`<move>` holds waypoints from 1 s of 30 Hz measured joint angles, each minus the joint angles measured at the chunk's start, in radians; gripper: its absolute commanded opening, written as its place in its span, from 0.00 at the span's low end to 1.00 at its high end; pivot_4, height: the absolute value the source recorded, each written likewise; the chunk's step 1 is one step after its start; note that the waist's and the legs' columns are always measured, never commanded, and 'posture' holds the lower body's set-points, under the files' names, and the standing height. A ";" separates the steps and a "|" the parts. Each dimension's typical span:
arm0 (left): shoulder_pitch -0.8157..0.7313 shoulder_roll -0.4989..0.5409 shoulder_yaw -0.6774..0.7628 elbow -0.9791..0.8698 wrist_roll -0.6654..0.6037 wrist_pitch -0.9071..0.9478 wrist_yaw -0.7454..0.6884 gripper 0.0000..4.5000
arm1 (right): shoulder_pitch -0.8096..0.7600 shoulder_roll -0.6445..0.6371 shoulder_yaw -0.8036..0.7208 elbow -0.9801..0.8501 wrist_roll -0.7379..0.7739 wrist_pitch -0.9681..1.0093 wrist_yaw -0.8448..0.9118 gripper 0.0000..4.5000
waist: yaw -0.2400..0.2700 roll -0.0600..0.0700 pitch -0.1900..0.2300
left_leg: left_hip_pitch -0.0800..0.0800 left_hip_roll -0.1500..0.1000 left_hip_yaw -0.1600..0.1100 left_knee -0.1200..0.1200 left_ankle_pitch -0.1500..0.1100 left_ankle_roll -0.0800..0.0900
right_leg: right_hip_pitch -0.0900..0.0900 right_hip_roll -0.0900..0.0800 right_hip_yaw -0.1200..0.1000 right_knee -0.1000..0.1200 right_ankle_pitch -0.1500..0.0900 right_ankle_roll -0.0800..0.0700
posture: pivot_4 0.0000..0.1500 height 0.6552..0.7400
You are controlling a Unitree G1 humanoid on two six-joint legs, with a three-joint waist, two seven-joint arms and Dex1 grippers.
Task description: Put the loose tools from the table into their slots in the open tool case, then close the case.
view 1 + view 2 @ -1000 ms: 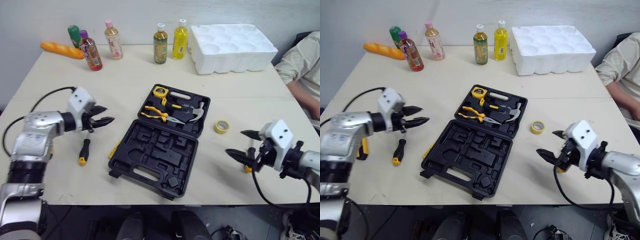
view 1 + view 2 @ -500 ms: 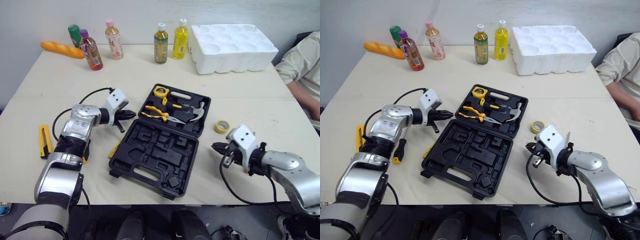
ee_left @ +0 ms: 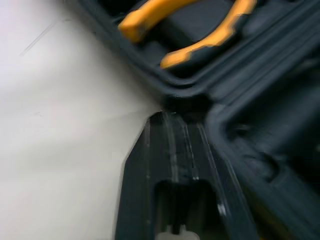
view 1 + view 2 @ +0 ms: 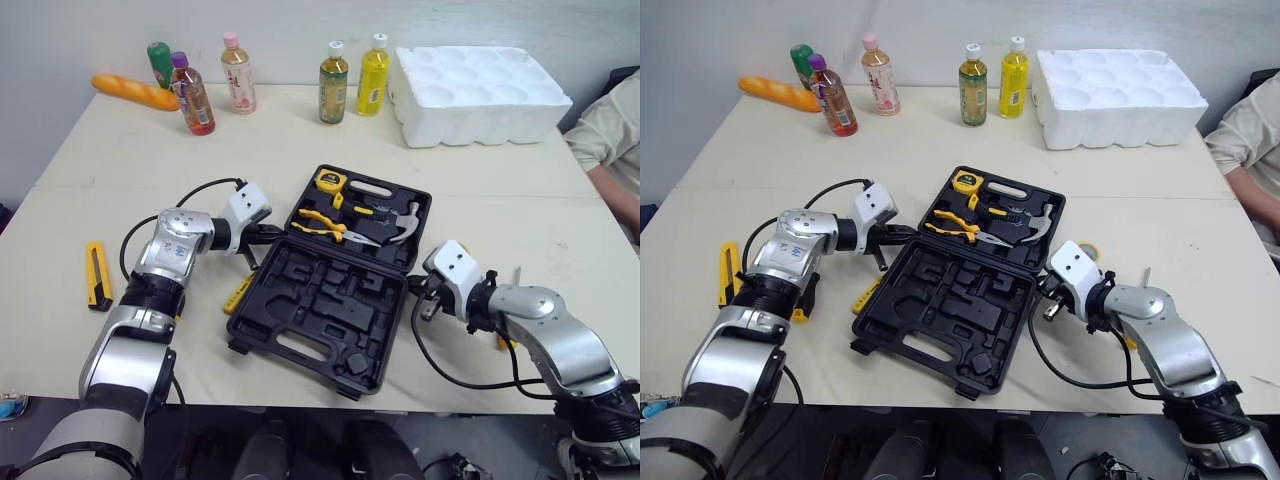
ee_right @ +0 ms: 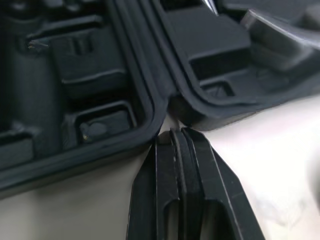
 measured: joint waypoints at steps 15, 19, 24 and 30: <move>0.213 0.049 0.005 -0.436 -0.003 0.235 -0.052 0.00 | -0.050 -0.045 0.004 0.088 -0.074 -0.061 0.119 0.01 | -0.002 0.000 0.000 | 0.001 0.000 0.001 0.001 0.000 0.000 | 0.001 0.000 0.001 0.002 0.000 0.000 | 1.00 1.00; 0.248 0.049 0.013 -0.493 -0.005 0.269 -0.046 0.00 | -0.068 -0.046 0.011 0.119 -0.110 -0.099 0.138 0.01 | -0.002 0.000 0.000 | 0.002 0.000 0.001 0.001 0.000 0.000 | 0.001 0.000 0.001 0.002 0.000 0.000 | 1.00 1.00; 0.268 0.057 0.023 -0.524 -0.006 0.289 -0.038 0.00 | -0.080 -0.042 0.012 0.143 -0.119 -0.121 0.164 0.01 | -0.003 0.000 0.000 | 0.002 0.000 0.001 0.001 0.000 0.000 | 0.001 0.000 0.001 0.002 0.000 0.000 | 1.00 1.00; 0.291 0.060 0.042 -0.535 -0.026 0.306 -0.022 0.00 | -0.100 -0.023 0.019 0.162 -0.140 -0.132 0.179 0.01 | -0.011 0.000 0.000 | 0.002 0.001 0.001 0.001 0.000 0.000 | 0.001 0.001 0.001 0.003 0.000 0.000 | 1.00 1.00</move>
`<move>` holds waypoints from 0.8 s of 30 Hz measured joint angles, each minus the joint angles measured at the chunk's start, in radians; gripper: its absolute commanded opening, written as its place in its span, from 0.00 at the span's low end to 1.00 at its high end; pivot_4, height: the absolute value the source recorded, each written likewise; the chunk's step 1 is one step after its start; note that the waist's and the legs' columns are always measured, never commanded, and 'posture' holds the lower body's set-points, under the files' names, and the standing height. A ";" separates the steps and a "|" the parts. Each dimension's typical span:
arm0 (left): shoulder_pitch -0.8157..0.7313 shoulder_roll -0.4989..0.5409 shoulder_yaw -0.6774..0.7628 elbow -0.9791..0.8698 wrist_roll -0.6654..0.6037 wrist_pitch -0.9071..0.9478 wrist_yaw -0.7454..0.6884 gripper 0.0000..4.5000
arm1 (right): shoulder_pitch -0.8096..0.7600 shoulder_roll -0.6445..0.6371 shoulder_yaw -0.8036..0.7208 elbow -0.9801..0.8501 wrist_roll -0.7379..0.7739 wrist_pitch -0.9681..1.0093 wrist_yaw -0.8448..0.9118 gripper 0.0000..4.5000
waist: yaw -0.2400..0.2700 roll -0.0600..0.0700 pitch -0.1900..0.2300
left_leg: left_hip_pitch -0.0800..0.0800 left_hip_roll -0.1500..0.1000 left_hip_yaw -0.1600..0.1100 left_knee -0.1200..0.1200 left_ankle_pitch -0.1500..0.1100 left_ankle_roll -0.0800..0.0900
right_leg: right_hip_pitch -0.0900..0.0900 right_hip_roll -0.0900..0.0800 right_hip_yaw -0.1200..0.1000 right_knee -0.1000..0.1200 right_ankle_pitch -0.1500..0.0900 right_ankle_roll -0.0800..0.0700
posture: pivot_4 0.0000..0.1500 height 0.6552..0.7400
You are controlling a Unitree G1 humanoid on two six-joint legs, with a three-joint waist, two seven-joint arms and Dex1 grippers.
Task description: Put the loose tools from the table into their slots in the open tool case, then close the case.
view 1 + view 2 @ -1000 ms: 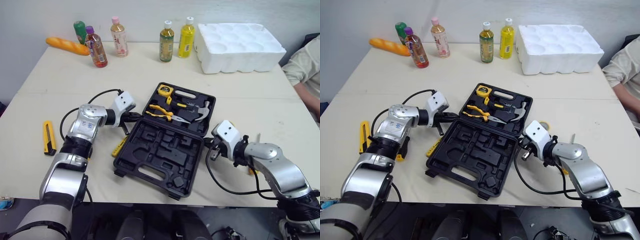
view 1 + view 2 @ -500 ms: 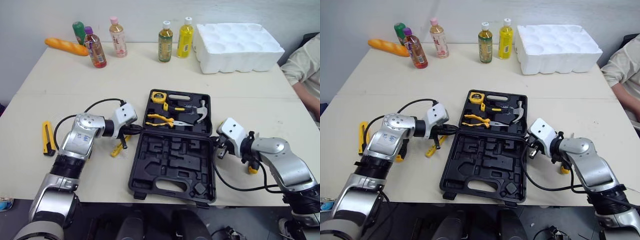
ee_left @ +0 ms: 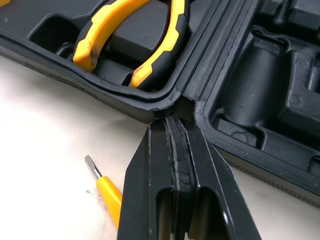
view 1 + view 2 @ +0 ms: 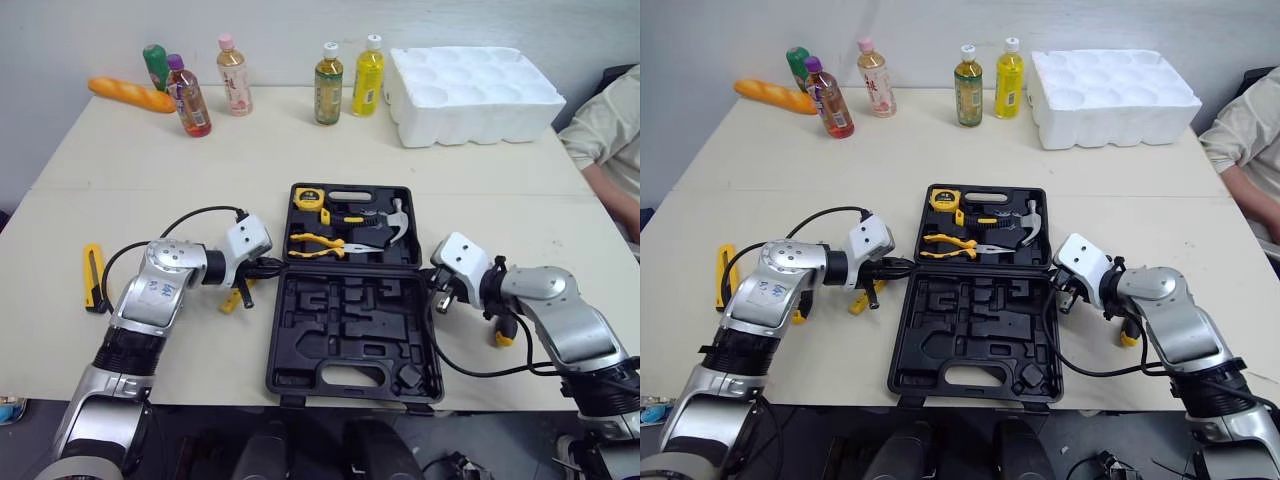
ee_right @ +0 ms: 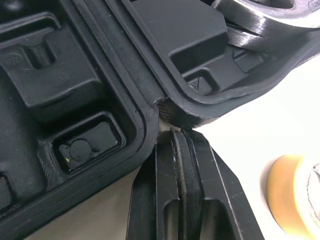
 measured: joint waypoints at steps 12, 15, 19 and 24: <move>0.033 -0.002 0.021 0.000 -0.014 0.013 0.057 0.00 | -0.036 0.024 0.021 0.027 -0.033 -0.015 0.011 0.01 | -0.017 0.000 0.000 | 0.001 0.000 0.000 0.000 0.001 0.000 | 0.000 0.000 0.000 0.002 0.000 0.000 | 1.00 1.00; 0.053 0.009 0.036 -0.016 -0.043 0.022 0.064 0.00 | -0.025 -0.007 0.018 0.014 -0.034 -0.037 0.022 0.01 | -0.016 0.000 0.000 | 0.000 0.000 0.000 0.000 0.001 0.000 | -0.001 0.000 0.000 0.002 0.000 0.000 | 1.00 1.00; 0.170 0.091 0.176 -0.081 -0.148 0.014 0.017 0.00 | 0.065 -0.088 -0.083 -0.052 0.008 -0.028 0.048 0.01 | -0.016 0.000 0.000 | 0.000 0.001 0.000 -0.002 0.001 0.000 | -0.001 0.000 0.000 0.001 0.000 0.000 | 1.00 1.00; 0.426 0.194 0.569 -0.157 -0.410 0.135 -0.083 0.18 | 0.309 -0.178 -0.402 -0.148 0.220 0.075 0.188 0.18 | -0.013 0.000 0.000 | 0.002 0.001 -0.002 -0.003 0.000 0.001 | 0.003 0.000 -0.001 -0.004 0.000 0.000 | 1.00 1.00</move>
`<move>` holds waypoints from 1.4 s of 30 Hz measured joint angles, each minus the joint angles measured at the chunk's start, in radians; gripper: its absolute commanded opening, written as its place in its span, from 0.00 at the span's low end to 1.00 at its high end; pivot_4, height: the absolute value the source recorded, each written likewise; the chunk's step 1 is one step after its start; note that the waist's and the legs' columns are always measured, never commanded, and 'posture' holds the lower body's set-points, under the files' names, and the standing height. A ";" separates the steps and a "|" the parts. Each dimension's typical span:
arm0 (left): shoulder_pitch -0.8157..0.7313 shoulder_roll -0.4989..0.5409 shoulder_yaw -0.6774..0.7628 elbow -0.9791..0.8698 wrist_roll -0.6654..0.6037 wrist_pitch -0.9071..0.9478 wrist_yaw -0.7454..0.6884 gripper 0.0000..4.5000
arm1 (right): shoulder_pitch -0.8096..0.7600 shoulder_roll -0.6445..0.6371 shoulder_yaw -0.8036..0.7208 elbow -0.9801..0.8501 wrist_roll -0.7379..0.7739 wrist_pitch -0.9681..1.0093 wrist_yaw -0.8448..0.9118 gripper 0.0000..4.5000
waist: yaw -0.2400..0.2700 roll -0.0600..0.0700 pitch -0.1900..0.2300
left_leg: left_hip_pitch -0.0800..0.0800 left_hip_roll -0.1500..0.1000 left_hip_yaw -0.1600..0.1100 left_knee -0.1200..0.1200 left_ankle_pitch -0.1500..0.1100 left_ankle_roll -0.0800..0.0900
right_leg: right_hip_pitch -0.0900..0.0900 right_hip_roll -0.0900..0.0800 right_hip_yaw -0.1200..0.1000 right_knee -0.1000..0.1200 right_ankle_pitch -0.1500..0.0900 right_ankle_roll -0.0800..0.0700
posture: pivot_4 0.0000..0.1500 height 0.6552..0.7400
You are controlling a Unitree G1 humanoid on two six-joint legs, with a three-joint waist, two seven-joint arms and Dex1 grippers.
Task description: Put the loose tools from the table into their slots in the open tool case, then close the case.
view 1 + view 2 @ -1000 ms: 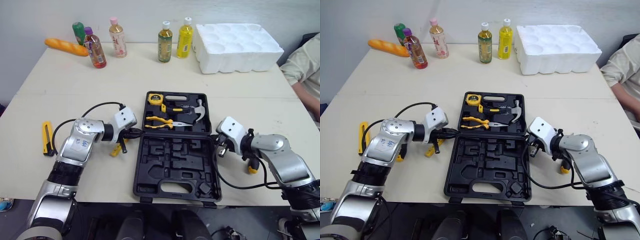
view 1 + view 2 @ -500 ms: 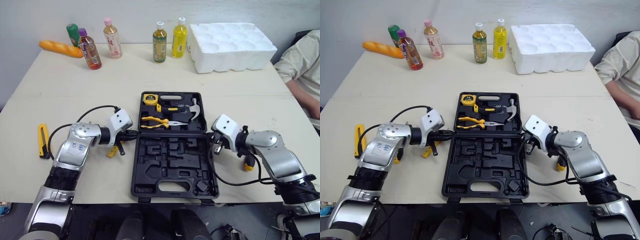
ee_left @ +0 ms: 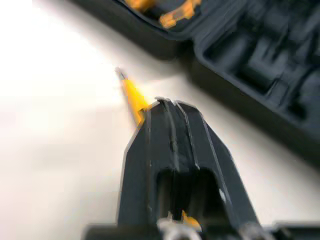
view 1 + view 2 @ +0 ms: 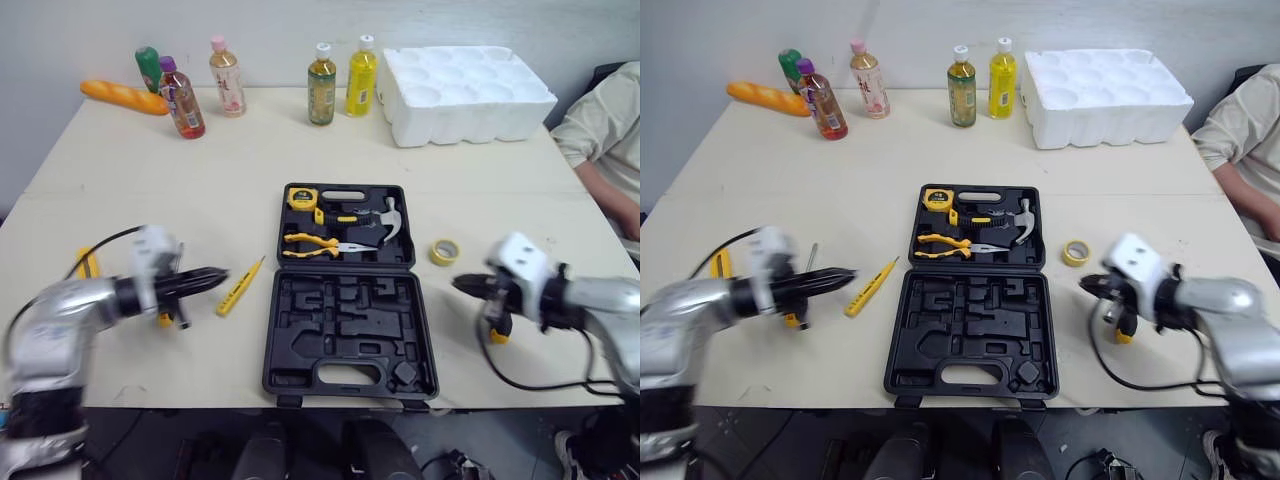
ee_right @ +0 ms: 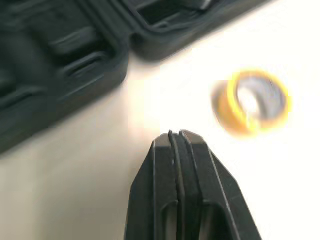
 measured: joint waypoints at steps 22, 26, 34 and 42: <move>0.485 0.267 0.494 0.668 0.106 -0.433 -0.001 1.00 | 0.198 -0.225 -0.399 0.491 0.005 -0.202 0.195 1.00 | -0.005 0.000 0.000 | 0.021 0.000 0.002 -0.018 -0.007 0.008 | 0.015 -0.004 0.000 -0.015 -0.002 -0.003 | 1.00 1.00; 0.459 0.266 0.440 0.650 0.105 -0.435 0.029 1.00 | 0.154 -0.229 -0.361 0.514 0.000 -0.234 0.190 1.00 | -0.006 0.001 0.000 | 0.021 0.000 0.002 -0.018 -0.007 0.008 | 0.015 -0.004 0.000 -0.015 -0.002 -0.003 | 1.00 1.00; 0.459 0.187 0.417 0.417 0.043 -0.319 0.070 1.00 | 0.091 -0.220 -0.321 0.476 0.040 -0.206 0.183 1.00 | -0.010 0.001 0.000 | 0.021 0.000 0.003 -0.017 -0.007 0.008 | 0.015 -0.004 0.001 -0.013 -0.002 -0.003 | 1.00 1.00; 0.438 0.016 0.336 -0.228 -0.076 0.086 0.384 1.00 | -0.084 -0.101 -0.153 0.067 0.283 0.022 0.119 1.00 | -0.002 0.001 0.000 | 0.019 0.000 0.002 -0.016 -0.006 0.006 | 0.015 -0.003 0.000 -0.012 -0.002 -0.003 | 1.00 1.00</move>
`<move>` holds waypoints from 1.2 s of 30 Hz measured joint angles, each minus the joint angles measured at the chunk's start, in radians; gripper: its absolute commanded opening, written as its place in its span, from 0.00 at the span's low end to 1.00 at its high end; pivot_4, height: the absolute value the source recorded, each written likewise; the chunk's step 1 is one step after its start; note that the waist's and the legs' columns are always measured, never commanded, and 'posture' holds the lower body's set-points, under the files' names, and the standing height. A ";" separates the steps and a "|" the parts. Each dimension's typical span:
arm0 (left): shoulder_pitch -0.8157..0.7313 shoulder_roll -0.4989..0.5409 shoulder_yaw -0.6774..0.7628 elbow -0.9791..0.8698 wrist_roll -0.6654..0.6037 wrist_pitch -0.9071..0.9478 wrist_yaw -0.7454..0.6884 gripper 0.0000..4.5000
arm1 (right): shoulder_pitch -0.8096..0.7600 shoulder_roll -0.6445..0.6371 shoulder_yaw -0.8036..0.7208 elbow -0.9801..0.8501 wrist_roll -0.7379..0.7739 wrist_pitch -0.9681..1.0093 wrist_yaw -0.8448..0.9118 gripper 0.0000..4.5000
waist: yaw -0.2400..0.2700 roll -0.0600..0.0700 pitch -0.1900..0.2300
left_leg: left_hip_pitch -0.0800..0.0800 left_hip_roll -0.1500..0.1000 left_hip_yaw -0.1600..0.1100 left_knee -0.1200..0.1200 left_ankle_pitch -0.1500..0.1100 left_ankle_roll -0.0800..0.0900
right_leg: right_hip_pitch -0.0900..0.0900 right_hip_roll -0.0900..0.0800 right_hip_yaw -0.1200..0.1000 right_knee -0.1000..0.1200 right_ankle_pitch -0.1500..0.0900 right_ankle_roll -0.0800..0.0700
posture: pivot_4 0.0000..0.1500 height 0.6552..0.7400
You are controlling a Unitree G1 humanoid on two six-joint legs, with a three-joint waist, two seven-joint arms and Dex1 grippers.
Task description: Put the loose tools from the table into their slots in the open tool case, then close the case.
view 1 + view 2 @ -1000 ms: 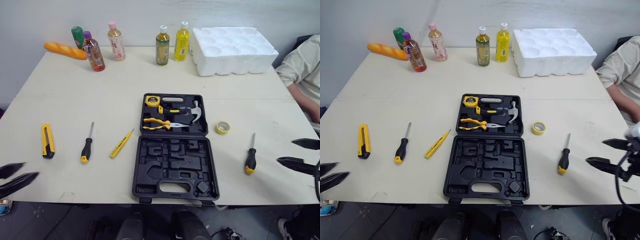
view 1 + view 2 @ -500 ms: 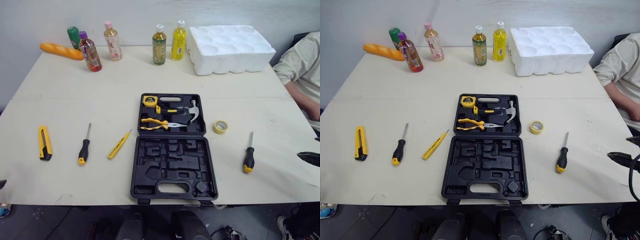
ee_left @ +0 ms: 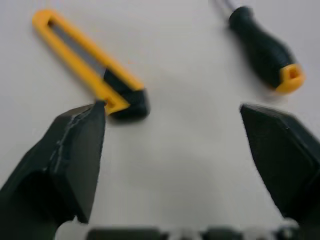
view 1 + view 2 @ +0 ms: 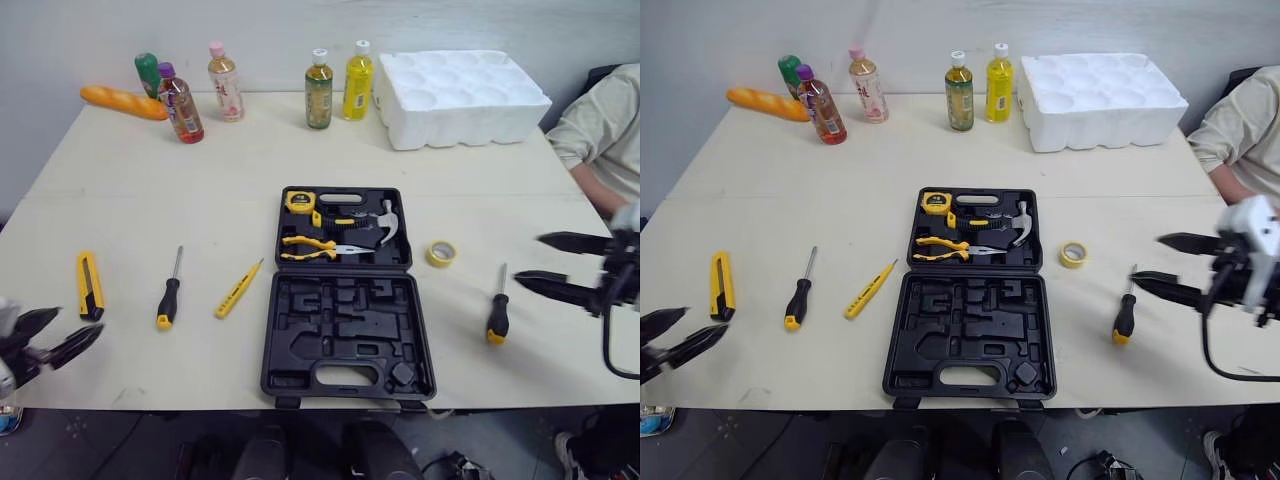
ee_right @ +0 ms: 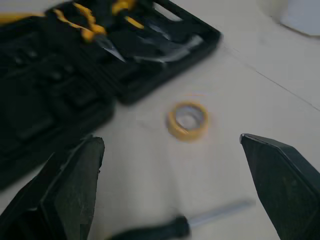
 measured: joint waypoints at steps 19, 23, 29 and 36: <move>-0.443 -0.302 -0.287 -0.317 0.022 0.795 0.617 1.00 | -0.399 0.276 0.494 -0.242 0.127 0.073 -0.058 1.00 | 0.001 -0.004 -0.001 | -0.002 0.000 -0.002 0.007 0.005 -0.009 | 0.000 0.003 0.000 0.002 0.000 0.001 | 1.00 1.00; -0.462 -0.322 -0.337 -0.312 0.072 0.781 0.640 1.00 | -0.403 0.299 0.513 -0.239 0.108 0.059 -0.059 1.00 | 0.004 -0.004 -0.001 | -0.001 0.000 -0.002 0.006 0.005 -0.009 | 0.000 0.003 -0.001 0.003 0.000 0.001 | 1.00 1.00; -0.462 -0.332 -0.364 -0.305 0.104 0.760 0.634 1.00 | -0.404 0.305 0.520 -0.226 0.073 0.046 -0.063 1.00 | 0.005 -0.003 -0.001 | 0.000 0.000 -0.002 0.006 0.005 -0.009 | 0.001 0.003 -0.001 0.003 0.000 0.001 | 1.00 1.00; -0.460 -0.330 -0.371 -0.285 0.135 0.742 0.621 1.00 | -0.422 0.309 0.520 -0.218 0.065 0.046 -0.069 1.00 | 0.005 -0.003 -0.002 | 0.001 0.000 -0.002 0.006 0.005 -0.009 | 0.001 0.003 -0.001 0.003 0.000 0.001 | 1.00 1.00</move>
